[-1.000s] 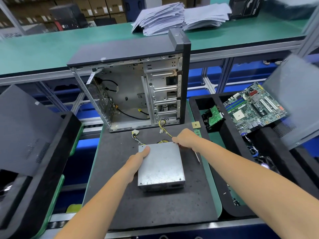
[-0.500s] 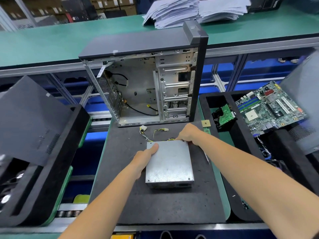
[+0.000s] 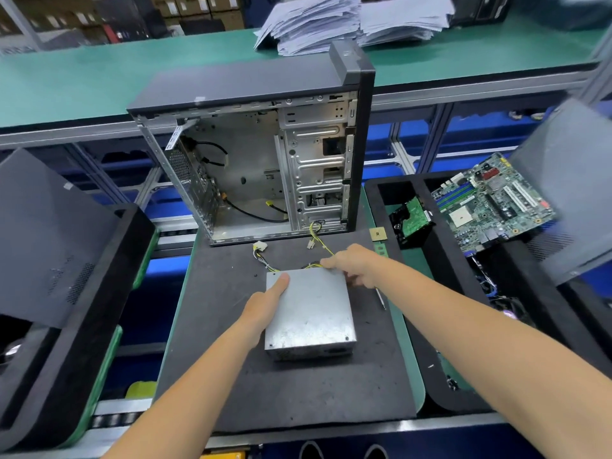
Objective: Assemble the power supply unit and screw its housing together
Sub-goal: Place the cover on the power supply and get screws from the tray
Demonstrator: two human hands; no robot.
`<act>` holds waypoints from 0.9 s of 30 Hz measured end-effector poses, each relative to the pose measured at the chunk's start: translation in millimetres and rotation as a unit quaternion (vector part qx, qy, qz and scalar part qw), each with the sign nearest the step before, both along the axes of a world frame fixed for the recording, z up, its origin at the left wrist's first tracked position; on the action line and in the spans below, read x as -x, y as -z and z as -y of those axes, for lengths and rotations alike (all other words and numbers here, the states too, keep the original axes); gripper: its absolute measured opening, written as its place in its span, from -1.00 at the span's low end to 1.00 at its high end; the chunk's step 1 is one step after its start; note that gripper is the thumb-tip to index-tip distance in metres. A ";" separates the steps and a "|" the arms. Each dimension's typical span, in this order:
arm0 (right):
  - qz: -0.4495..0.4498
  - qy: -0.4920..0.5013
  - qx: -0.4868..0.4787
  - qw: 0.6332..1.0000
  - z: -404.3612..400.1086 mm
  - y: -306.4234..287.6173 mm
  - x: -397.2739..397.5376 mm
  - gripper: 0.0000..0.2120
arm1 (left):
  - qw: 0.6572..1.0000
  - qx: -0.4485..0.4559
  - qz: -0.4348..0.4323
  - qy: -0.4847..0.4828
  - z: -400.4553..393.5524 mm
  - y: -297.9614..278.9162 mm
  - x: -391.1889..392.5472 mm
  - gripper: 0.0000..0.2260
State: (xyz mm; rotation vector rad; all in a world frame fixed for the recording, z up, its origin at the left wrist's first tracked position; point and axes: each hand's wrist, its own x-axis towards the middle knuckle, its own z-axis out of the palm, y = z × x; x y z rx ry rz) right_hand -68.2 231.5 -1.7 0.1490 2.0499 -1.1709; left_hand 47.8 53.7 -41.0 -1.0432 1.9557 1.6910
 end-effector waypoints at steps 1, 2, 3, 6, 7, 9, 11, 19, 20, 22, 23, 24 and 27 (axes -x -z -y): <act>0.025 0.002 0.007 1.000 -2.6 3.9 -4.9 -0.73 | 1.000 -0.001 0.001 -0.002 0.3 -0.2 -0.2 -0.21; 0.057 0.001 0.017 0.998 -4.5 7.5 -10.2 -0.69 | 1.000 -0.001 0.002 -0.003 0.7 -0.3 0.0 -0.24; 0.083 0.001 0.030 0.996 -6.0 10.6 -14.5 -0.62 | 1.000 -0.003 0.002 -0.004 0.5 -0.5 0.7 -0.28; 0.107 0.017 0.058 0.992 -9.6 19.0 -18.4 -0.47 | 1.000 -0.008 -0.001 -0.016 -2.4 -2.5 2.7 -0.39; 0.114 0.019 0.066 0.991 -9.6 20.0 -18.9 -0.43 | 1.000 -0.008 -0.001 -0.020 -2.1 -2.9 3.0 -0.40; 0.131 0.025 0.079 0.988 -10.2 22.2 -20.5 -0.37 | 1.000 -0.004 0.003 -0.022 -1.5 -2.8 3.6 -0.37; 0.127 0.027 0.076 0.989 -9.8 24.8 -24.3 -0.34 | 1.000 -0.004 0.001 -0.020 -0.7 -1.3 2.9 -0.36; 0.103 0.047 0.087 0.990 -15.2 25.0 -26.0 -0.53 | 0.999 0.001 -0.013 -0.051 -3.2 -3.3 8.3 -0.40; 0.103 0.043 0.087 0.990 -14.6 24.1 -25.8 -0.54 | 0.998 0.004 -0.015 -0.055 -2.6 -3.3 8.6 -0.39; 0.104 0.045 0.091 0.989 -14.3 24.0 -26.0 -0.52 | 0.999 0.015 -0.014 -0.050 -2.4 -2.8 7.9 -0.38; 0.103 0.049 0.092 0.989 -14.3 24.6 -26.8 -0.51 | 0.999 0.023 -0.012 -0.041 -2.6 -1.8 6.4 -0.38; 0.101 0.051 0.091 0.989 -14.5 25.2 -28.2 -0.49 | 0.999 0.033 -0.010 -0.032 -2.9 -0.4 5.0 -0.38; 0.087 0.048 0.076 0.992 -15.8 28.8 -33.7 -0.40 | 0.998 0.064 -0.007 -0.028 -4.5 1.6 2.2 -0.31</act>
